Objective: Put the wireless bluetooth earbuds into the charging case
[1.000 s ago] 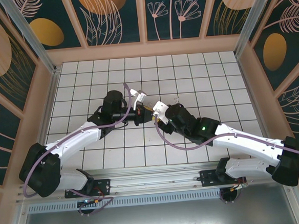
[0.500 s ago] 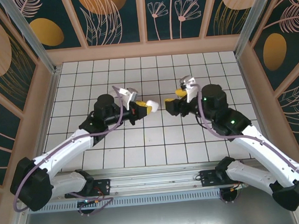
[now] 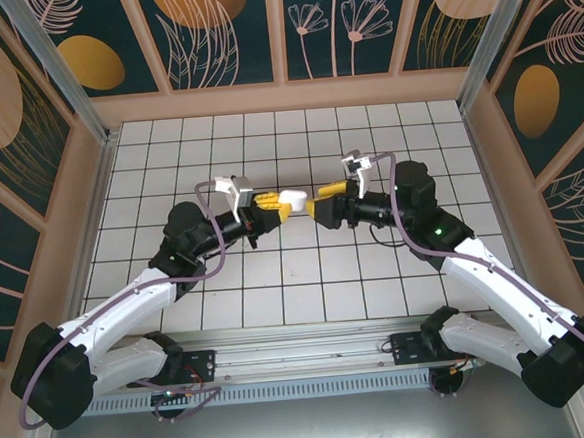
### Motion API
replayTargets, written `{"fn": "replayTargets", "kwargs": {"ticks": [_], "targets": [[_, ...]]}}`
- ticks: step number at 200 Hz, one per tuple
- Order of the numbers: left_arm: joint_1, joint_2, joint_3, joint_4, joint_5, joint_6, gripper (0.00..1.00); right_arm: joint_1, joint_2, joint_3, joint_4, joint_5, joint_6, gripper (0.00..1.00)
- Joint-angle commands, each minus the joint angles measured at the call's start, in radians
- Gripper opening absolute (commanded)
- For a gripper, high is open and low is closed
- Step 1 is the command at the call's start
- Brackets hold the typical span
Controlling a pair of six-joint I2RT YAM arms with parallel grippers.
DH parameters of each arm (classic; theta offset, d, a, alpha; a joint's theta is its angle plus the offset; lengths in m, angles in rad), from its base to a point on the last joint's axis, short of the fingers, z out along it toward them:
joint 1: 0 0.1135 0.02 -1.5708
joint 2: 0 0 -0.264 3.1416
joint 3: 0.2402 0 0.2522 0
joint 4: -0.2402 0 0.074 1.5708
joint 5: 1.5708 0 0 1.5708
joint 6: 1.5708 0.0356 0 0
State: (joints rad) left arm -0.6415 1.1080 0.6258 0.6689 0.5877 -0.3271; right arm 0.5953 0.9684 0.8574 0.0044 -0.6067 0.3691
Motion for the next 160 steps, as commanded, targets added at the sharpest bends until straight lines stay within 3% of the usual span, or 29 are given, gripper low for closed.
{"fn": "replayTargets", "kwargs": {"ticks": [1, 59, 160], "targets": [[0.002, -0.016, -0.005, 0.103, 0.081, -0.013, 0.00, 0.001, -0.017, -0.014, 0.110, -0.091, 0.023, 0.71], [0.002, 0.017, 0.041, 0.107, 0.187, -0.036, 0.00, 0.003, -0.005, 0.009, 0.077, -0.044, -0.013, 0.70], [0.001, 0.045, 0.056, 0.138, 0.182, -0.045, 0.00, 0.001, 0.022, 0.024, 0.036, -0.074, -0.074, 0.70]]}}
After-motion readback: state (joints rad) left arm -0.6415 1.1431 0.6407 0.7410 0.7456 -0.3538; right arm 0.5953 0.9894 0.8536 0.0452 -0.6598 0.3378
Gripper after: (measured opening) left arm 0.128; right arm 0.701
